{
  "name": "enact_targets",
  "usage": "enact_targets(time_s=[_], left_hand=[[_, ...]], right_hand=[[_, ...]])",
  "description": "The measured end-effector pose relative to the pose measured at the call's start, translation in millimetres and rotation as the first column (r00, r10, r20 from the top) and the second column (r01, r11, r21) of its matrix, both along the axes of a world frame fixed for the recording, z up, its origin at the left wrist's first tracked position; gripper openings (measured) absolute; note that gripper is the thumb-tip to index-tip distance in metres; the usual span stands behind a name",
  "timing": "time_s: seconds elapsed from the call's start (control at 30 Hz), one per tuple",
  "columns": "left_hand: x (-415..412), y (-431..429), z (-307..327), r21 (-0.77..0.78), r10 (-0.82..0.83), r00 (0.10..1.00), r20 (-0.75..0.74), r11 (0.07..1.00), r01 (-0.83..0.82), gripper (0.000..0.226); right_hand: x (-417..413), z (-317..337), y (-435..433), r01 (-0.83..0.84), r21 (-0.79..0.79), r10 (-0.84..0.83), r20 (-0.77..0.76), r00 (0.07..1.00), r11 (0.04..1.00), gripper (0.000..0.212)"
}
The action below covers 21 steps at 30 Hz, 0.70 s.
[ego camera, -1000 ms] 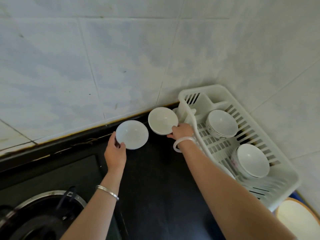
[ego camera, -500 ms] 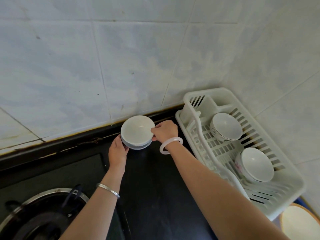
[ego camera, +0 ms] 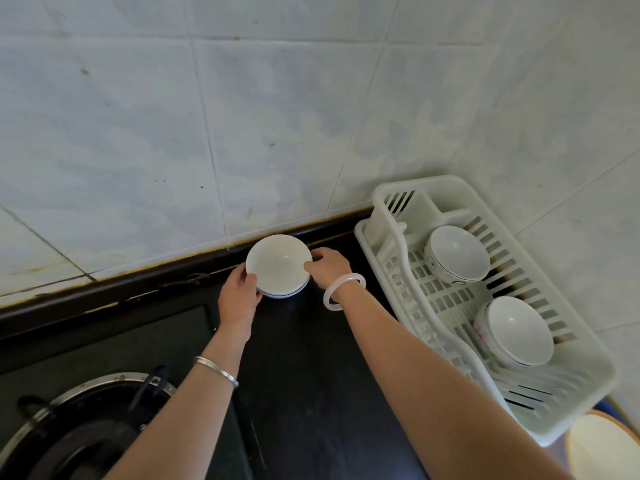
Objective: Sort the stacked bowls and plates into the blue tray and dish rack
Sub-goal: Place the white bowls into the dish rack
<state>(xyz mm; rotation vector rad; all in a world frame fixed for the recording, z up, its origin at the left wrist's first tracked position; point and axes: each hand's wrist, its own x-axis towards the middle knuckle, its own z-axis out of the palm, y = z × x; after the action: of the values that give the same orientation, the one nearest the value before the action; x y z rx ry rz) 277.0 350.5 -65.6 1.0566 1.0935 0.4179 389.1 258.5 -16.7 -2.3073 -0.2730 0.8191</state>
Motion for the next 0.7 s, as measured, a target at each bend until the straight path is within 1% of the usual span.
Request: enact_targets(time_s=[0.07,0.1,0.2,0.3,0.37,0.47,0.53,0.6,0.7], left_hand=[[2,2,5,-0.010,-0.004,1.000,-0.023,1.000,0.004,0.040],[3,2,8,-0.015,-0.009,0.999,-0.035,1.000,0.009,0.040],[3,-1,21,0.004,-0.051,0.997,-0.061,0.999,0.051,0.040],[5,-11,39,0.057,-0.103,0.994,-0.037,0.993,0.105,0.040],[11,-21,56,0.097,-0.147,0.989,-0.006,0.984,0.147,0.039],[26,-41,87,0.169,-0.239,0.969,0.057,0.959,0.227,0.036],[39,-58,106,0.186,-0.286,0.953,0.103,0.946,0.264,0.032],[53,-76,122,0.189,-0.348,0.928,0.133,0.928,0.321,0.029],[74,-105,139,0.131,-0.437,0.884,0.163,0.898,0.420,0.020]], right_hand=[[0,-1,1,0.050,0.067,-0.039,-0.155,0.987,0.996,0.032],[0,-1,0,0.081,0.091,-0.062,-0.198,0.978,0.993,0.032],[-3,0,-8,0.134,0.123,-0.106,-0.211,0.972,0.983,0.031],[-1,14,-27,0.208,0.212,-0.157,-0.238,0.959,0.955,0.028],[3,31,-45,0.245,0.278,-0.182,-0.234,0.955,0.929,0.028],[13,62,-76,0.294,0.343,-0.245,-0.179,0.953,0.892,0.034],[21,83,-101,0.334,0.378,-0.305,-0.137,0.942,0.863,0.036],[28,102,-126,0.349,0.393,-0.345,-0.084,0.935,0.851,0.032],[38,120,-163,0.389,0.387,-0.394,-0.070,0.916,0.836,0.021]])
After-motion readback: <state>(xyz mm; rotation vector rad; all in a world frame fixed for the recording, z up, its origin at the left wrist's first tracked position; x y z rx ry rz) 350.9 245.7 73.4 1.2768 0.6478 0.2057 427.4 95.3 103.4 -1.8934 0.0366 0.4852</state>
